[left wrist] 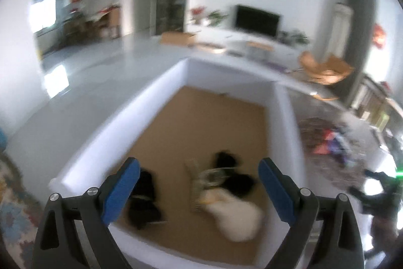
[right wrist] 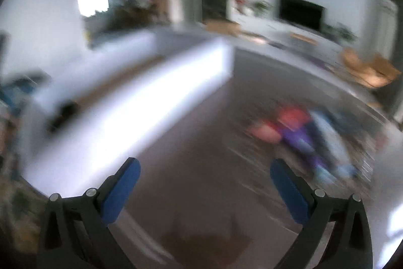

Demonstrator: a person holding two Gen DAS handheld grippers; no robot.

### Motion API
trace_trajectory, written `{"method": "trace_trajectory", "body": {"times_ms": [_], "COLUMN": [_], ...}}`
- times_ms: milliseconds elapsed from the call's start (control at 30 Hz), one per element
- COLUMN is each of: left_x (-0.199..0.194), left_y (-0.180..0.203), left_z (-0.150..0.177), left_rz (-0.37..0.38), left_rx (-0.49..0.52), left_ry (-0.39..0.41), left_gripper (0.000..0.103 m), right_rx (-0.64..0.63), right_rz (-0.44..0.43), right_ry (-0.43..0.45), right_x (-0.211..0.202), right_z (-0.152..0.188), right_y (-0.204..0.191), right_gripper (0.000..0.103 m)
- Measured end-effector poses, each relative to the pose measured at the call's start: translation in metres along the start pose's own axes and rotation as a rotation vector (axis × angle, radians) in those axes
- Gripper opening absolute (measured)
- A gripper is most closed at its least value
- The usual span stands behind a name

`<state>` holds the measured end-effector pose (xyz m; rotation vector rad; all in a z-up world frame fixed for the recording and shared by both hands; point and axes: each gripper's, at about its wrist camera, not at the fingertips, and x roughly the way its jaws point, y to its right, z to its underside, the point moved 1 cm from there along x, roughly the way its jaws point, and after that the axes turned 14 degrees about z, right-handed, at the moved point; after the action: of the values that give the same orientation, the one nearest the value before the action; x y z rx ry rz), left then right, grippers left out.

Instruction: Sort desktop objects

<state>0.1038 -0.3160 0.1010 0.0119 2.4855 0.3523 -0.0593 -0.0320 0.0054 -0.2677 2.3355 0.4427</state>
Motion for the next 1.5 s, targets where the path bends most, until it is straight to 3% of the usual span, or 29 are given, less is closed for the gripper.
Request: {"method": "trace_trajectory", "body": {"times_ms": [100,200,300,433,600,733,833,1167,1233,1500], "left_x": [-0.004,-0.001,0.020,0.058,0.125,0.185,0.211,0.245,0.247,0.250], "left_y": [0.053,0.116,0.182,0.242,0.273,0.273,0.269,0.255,0.257,0.260], "left_z": [-0.003,0.001,0.010,0.037,0.081,0.096,0.095,0.094,0.096,0.098], "left_rz": [0.103,0.220,0.343,0.411,0.354,0.221,0.193,0.193,0.190,0.187], "left_rx": [0.075,0.156,0.239,0.299,0.326,0.355,0.336,0.242,0.254,0.275], "left_ry": [0.012,0.010,-0.056,-0.163,-0.280,-0.306,-0.312,-0.336,-0.348,-0.359], "left_gripper": [0.096,0.096,0.096,0.097,0.097,0.097,0.097,0.097,0.103,0.103], "right_rx": [0.085,0.142,0.211,0.314,0.335,0.335,0.335,0.335,0.335,0.334], "right_rz": [0.084,0.162,0.216,0.224,0.241,0.242,0.242,0.242,0.242,0.242], "right_ry": [-0.125,-0.181,-0.201,-0.230,-0.218,-0.219,-0.219,-0.218,-0.219,-0.219], "right_x": [0.029,0.039,0.049,0.067,0.061,0.061,0.061,0.061,0.060,0.060], "right_z": [0.040,0.068,0.081,0.091,0.093,0.093,0.093,0.094,0.094,0.094], "right_y": [0.066,0.119,0.155,0.179,0.189,0.189,0.189,0.188,0.188,0.188], "right_gripper": [0.103,0.103,0.103,0.103,0.103,0.103,0.103,0.103,0.103,0.103]}}
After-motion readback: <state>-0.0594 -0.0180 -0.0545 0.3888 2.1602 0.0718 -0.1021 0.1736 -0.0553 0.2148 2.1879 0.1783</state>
